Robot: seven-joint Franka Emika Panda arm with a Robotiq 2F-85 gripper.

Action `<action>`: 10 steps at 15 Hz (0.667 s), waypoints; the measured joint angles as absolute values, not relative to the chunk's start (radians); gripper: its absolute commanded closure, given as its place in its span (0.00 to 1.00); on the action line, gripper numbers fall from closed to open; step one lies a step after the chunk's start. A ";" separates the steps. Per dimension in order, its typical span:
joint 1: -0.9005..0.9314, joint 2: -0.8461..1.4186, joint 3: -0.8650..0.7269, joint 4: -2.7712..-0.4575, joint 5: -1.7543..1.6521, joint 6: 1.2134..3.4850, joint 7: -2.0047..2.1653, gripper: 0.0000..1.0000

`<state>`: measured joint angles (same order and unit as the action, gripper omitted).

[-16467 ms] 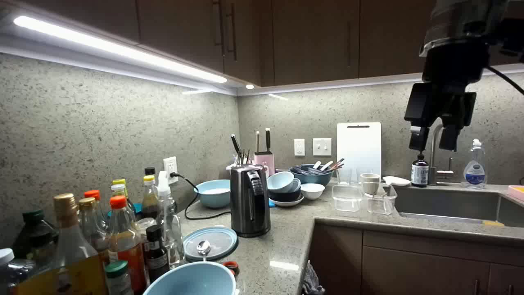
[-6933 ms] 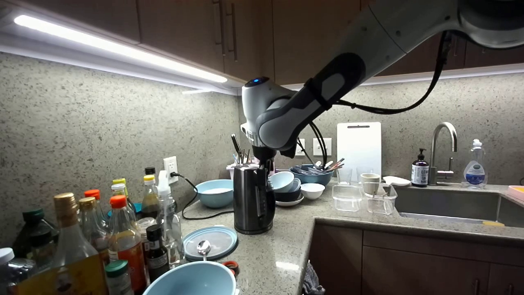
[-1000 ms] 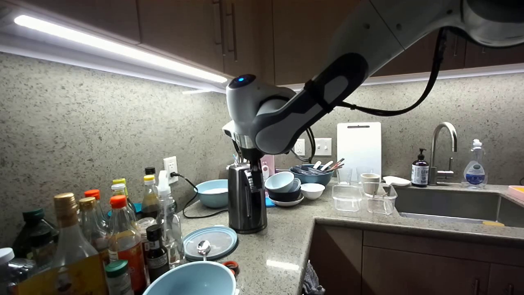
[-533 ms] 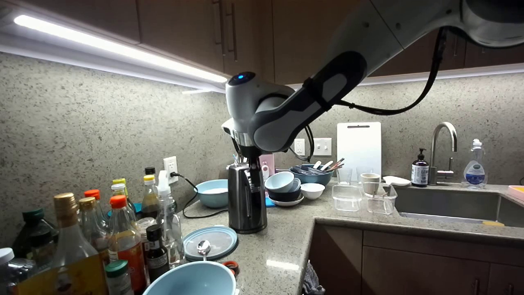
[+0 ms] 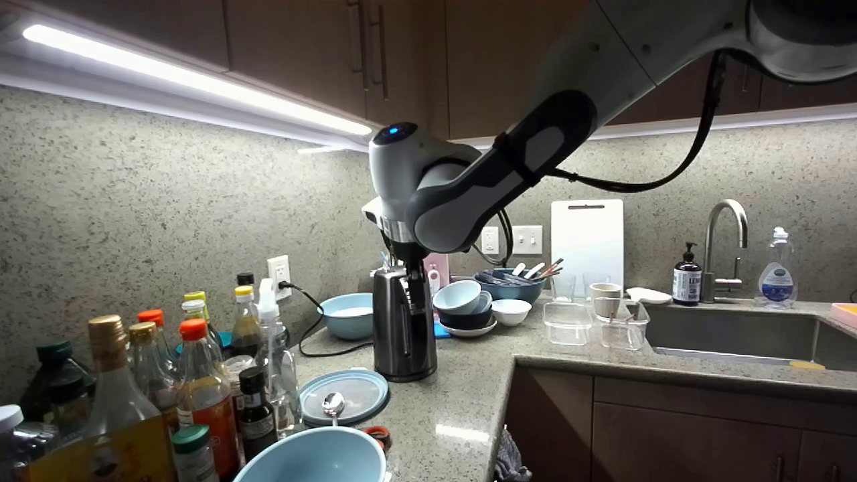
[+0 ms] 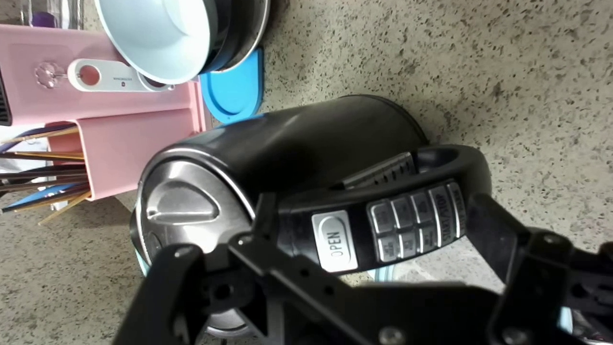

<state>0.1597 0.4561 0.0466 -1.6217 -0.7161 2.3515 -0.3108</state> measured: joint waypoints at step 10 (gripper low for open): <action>0.161 0.502 0.037 -1.559 -0.729 2.376 -0.311 0.00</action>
